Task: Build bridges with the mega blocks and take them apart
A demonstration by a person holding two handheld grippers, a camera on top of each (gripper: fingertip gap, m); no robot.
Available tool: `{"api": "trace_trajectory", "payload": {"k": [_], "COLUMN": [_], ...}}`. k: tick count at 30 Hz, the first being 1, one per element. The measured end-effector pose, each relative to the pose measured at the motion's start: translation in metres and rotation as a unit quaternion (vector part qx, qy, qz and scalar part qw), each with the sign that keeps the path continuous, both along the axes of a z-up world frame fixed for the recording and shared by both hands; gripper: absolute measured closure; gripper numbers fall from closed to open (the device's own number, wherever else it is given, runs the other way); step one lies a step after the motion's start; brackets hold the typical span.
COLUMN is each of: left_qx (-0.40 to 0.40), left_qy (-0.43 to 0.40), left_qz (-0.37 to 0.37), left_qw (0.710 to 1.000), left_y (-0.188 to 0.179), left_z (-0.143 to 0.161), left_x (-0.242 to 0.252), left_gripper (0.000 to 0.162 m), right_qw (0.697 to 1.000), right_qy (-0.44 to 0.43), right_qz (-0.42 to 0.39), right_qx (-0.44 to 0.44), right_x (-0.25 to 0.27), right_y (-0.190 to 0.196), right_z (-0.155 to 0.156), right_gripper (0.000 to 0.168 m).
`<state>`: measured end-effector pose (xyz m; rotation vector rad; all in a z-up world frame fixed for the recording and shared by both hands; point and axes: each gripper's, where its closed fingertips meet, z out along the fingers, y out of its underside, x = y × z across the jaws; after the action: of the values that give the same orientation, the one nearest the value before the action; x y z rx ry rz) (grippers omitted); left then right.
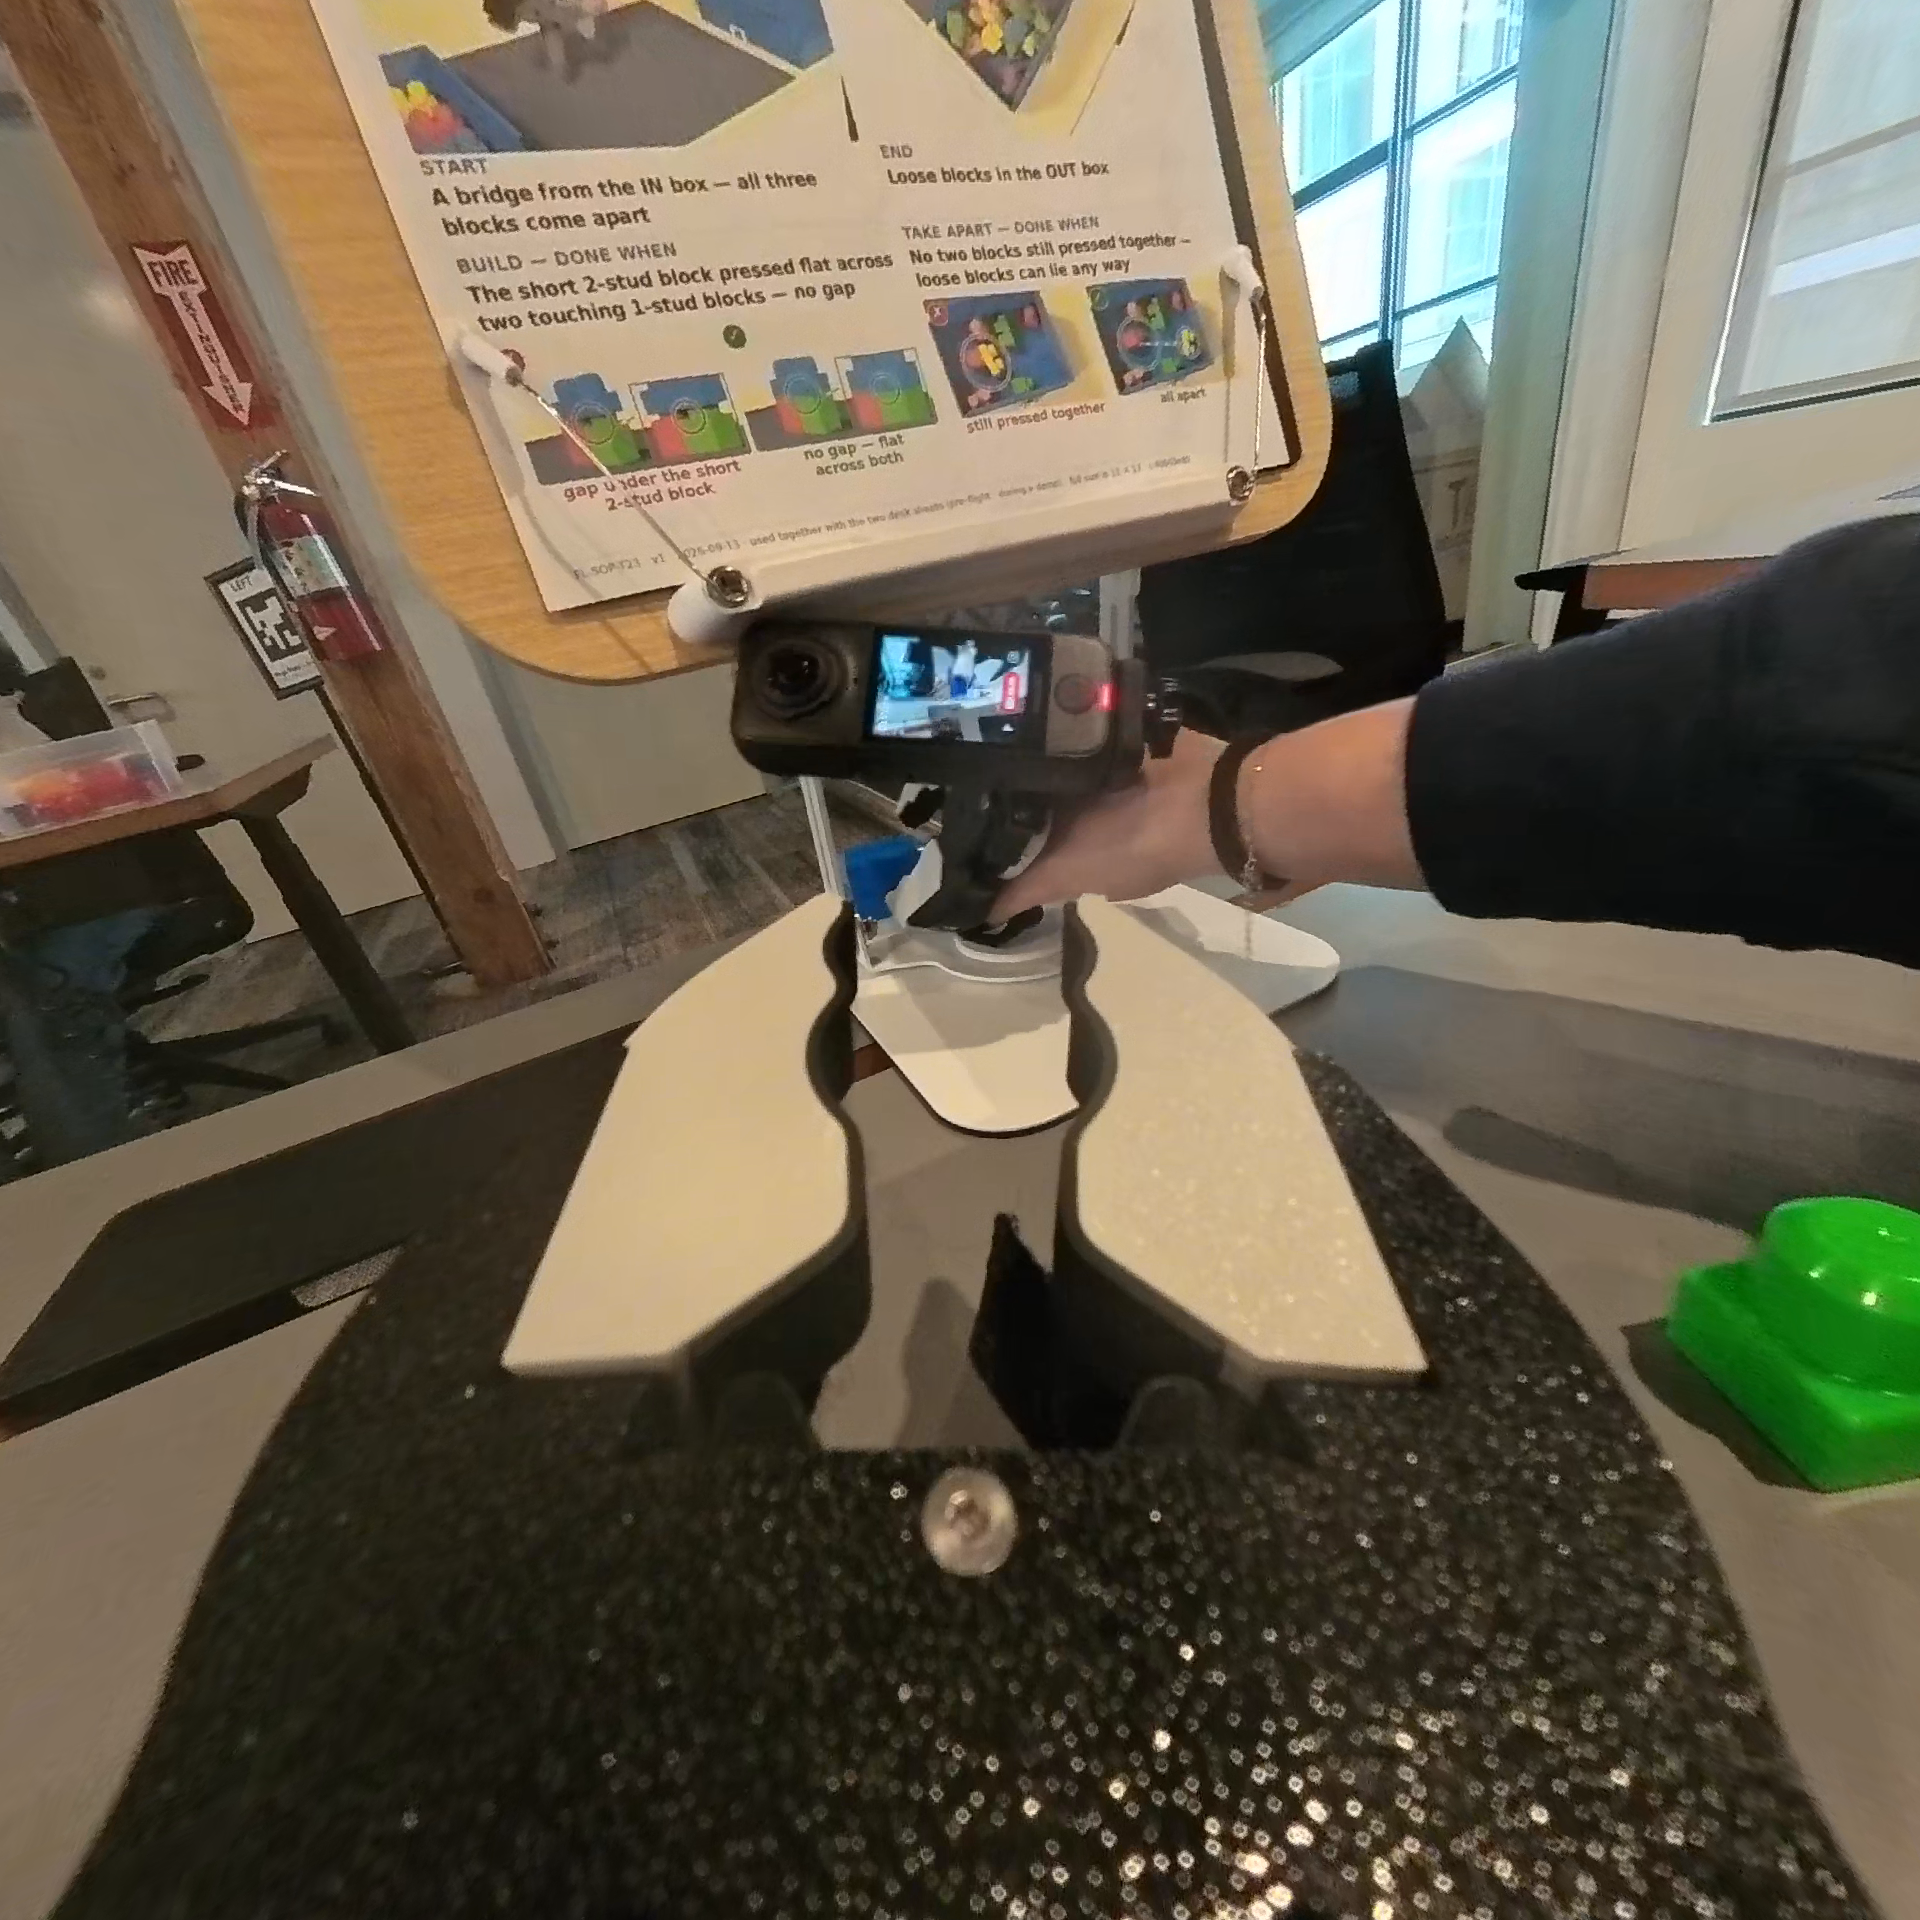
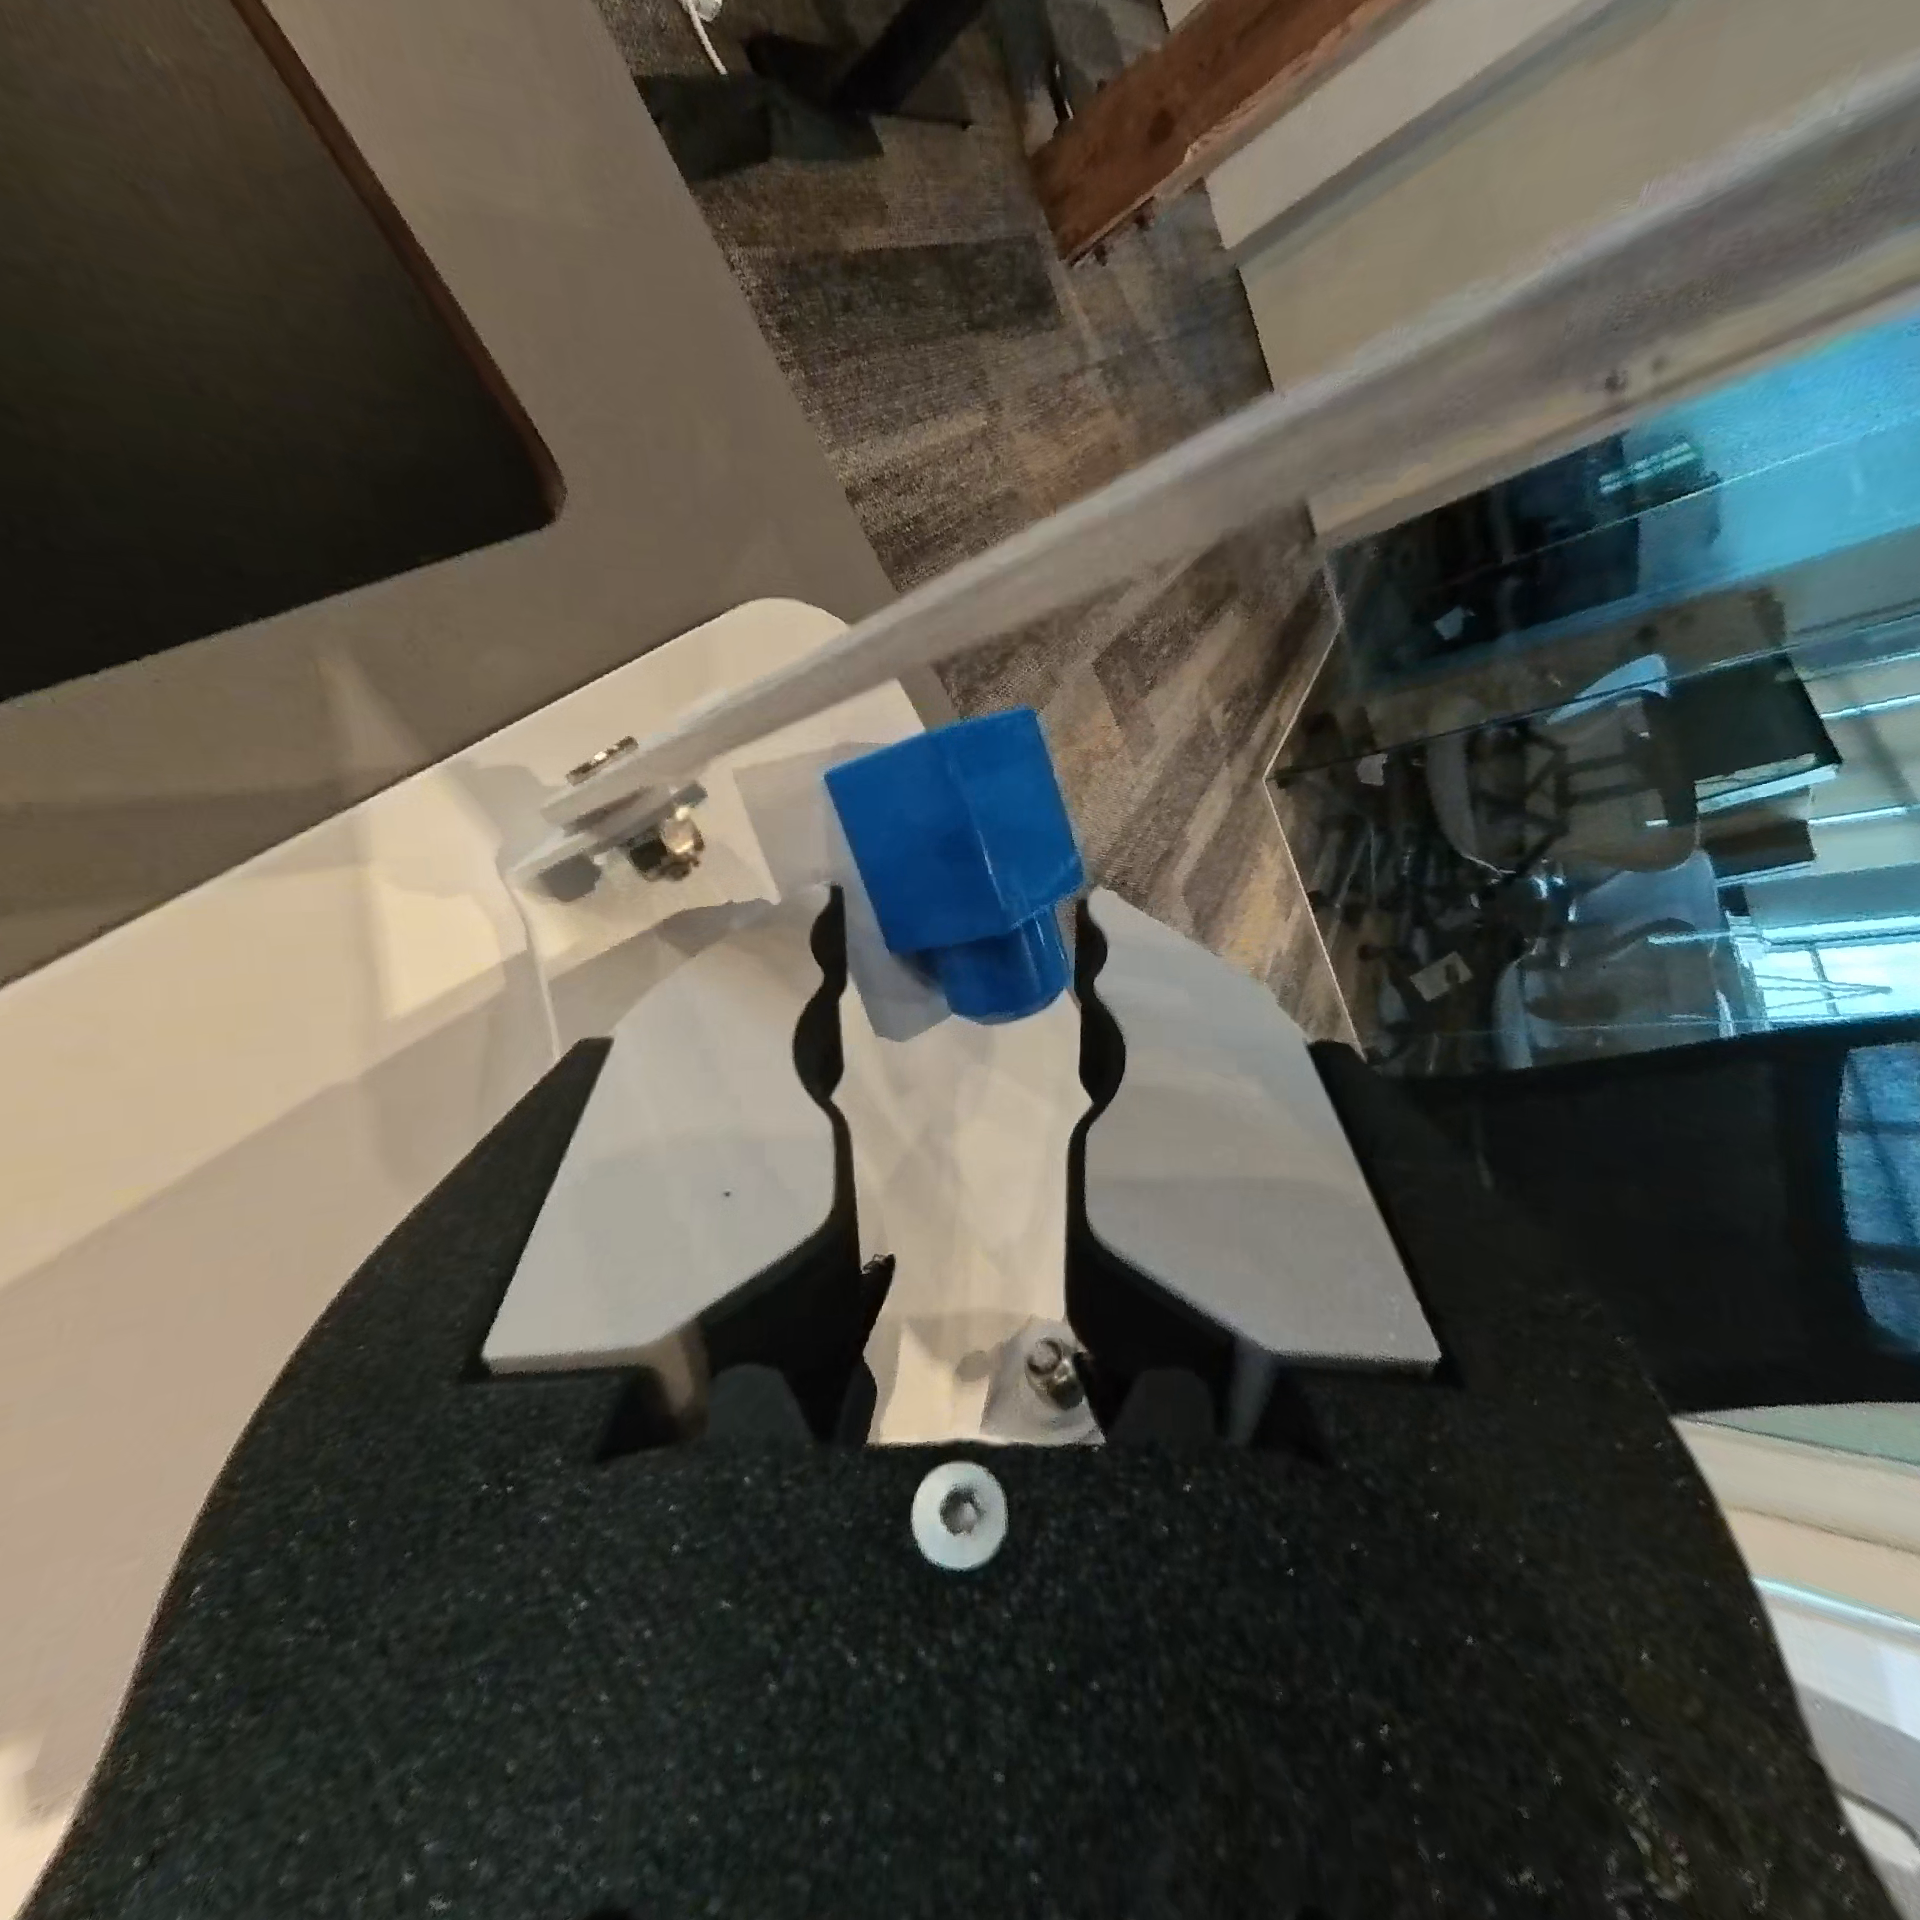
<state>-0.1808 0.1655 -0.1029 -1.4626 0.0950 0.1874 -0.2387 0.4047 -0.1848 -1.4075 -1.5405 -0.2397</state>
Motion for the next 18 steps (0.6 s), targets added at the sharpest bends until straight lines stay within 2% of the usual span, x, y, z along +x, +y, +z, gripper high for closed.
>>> {"api": "trace_trajectory", "payload": {"k": [5,12,18], "left_qx": [0.0,0.009,-0.046], "left_qy": [-0.023,-0.108,-0.048], "left_qz": [0.012,0.044,-0.006], "left_qw": [1.0,0.993,0.998], "left_y": [0.0,-0.003,0.013], "left_z": [0.001,0.002,0.006], "left_x": [-0.012,-0.05,-0.066], "left_gripper": [0.123,0.12,0.125], "right_qw": [1.0,0.989,0.972], "right_qy": [0.029,0.121,0.181], "right_qz": [0.004,0.031,0.097], "right_qx": [-0.008,-0.082,-0.118], "right_x": [0.014,0.037,0.057], "right_y": [-0.009,-0.041,-0.081], "right_z": [0.006,0.024,0.038], "right_gripper": [0.129,0.138,0.147]}}
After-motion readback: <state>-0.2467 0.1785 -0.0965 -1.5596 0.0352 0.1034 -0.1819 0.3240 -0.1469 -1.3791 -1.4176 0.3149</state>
